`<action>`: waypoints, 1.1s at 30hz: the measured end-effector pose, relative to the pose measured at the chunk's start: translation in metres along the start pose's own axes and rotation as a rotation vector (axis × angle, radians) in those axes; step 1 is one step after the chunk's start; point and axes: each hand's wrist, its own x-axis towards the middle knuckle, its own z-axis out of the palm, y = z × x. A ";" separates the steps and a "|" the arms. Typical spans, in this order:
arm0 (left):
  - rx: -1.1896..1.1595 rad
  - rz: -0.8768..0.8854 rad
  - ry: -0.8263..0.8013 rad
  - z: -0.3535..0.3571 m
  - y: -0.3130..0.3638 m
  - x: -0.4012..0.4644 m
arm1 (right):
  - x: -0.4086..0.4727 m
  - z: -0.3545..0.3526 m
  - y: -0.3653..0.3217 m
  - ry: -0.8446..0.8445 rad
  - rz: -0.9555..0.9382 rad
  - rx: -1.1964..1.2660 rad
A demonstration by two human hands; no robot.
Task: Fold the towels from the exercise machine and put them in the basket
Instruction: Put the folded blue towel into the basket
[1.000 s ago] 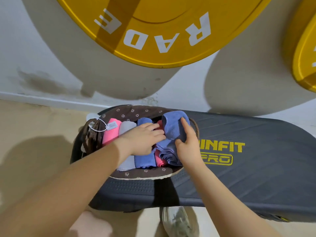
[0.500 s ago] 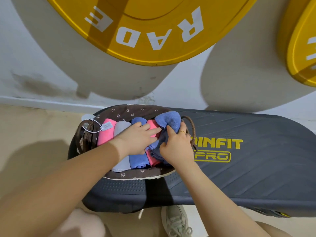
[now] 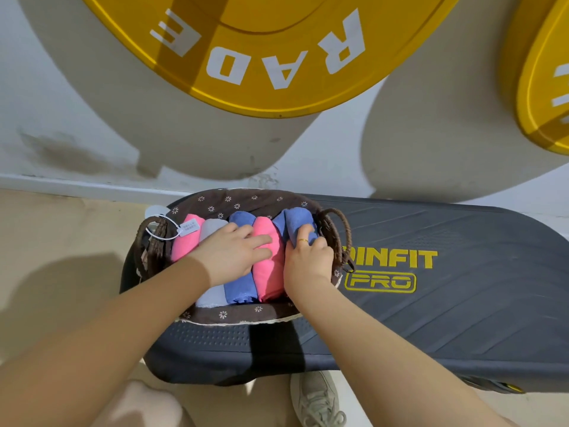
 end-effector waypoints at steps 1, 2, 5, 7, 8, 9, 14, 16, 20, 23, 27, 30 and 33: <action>-0.002 -0.018 -0.018 0.001 0.002 0.000 | 0.003 0.001 -0.001 -0.022 0.010 -0.021; 0.003 -0.043 -0.030 0.004 0.002 0.002 | 0.006 0.000 -0.001 -0.040 0.016 -0.032; 0.018 -0.133 -0.018 -0.007 0.007 0.008 | 0.010 -0.005 0.004 -0.105 -0.009 0.036; -0.060 -0.213 -0.023 -0.011 0.013 0.018 | 0.007 -0.010 0.013 -0.170 -0.071 0.206; -0.131 -0.230 -0.079 -0.012 0.015 0.022 | 0.005 -0.012 0.018 -0.202 -0.096 0.330; -0.216 -0.262 -0.130 -0.016 0.016 0.025 | 0.001 -0.013 0.022 -0.215 -0.110 0.469; -0.467 -0.334 -0.152 -0.018 0.018 0.038 | -0.012 -0.001 0.011 -0.008 -0.093 0.964; -0.521 -0.434 -0.174 -0.020 0.019 0.045 | -0.012 0.002 0.008 0.069 0.003 1.106; -0.527 -0.517 -0.200 -0.021 0.018 0.056 | -0.014 0.008 0.007 0.101 0.075 1.095; -0.777 -0.565 -0.179 -0.019 0.017 0.060 | -0.005 0.005 0.005 0.021 0.151 1.093; -1.198 -0.795 0.235 -0.015 0.030 0.044 | -0.003 0.003 0.008 -0.006 0.058 1.057; -1.369 -1.000 0.345 -0.013 0.049 0.031 | -0.008 0.006 0.007 0.066 -0.081 1.024; -1.355 -1.073 0.270 -0.014 0.062 0.035 | -0.004 0.005 0.007 0.035 -0.017 1.094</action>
